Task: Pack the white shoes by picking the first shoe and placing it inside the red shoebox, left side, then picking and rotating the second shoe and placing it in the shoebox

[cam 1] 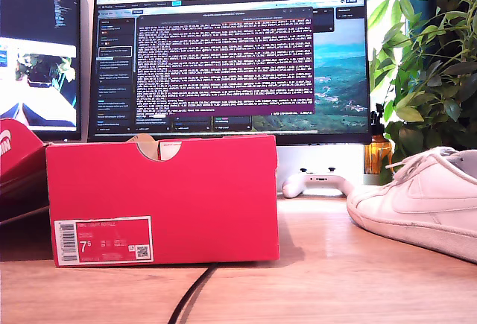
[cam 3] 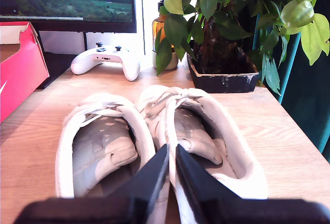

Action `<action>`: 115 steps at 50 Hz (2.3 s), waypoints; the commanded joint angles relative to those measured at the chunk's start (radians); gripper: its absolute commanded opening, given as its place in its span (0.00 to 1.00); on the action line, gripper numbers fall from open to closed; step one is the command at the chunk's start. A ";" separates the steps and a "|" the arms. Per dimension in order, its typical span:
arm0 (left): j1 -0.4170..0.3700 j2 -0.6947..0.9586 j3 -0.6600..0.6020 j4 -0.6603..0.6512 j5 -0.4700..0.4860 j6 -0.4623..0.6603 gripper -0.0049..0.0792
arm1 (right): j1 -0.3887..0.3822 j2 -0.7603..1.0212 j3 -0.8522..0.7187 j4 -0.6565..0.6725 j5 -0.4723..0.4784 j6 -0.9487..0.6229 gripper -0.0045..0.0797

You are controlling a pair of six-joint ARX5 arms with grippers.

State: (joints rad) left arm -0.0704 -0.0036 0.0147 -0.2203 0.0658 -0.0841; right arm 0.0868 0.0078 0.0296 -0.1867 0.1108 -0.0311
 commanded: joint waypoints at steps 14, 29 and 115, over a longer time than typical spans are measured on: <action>-0.001 -0.008 -0.018 -0.038 -0.010 0.050 0.04 | 0.005 -0.007 -0.021 0.010 -0.003 -0.002 0.05; -0.002 -0.008 -0.018 -0.035 0.022 0.027 0.04 | 0.006 -0.007 -0.021 0.044 -0.061 0.132 0.05; -0.003 0.064 0.285 0.166 0.375 -0.146 0.04 | 0.006 0.102 0.190 0.230 -0.365 0.577 0.04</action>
State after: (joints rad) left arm -0.0704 0.0269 0.2562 0.0151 0.4389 -0.2775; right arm 0.0868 0.0727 0.1631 0.0513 -0.2363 0.5816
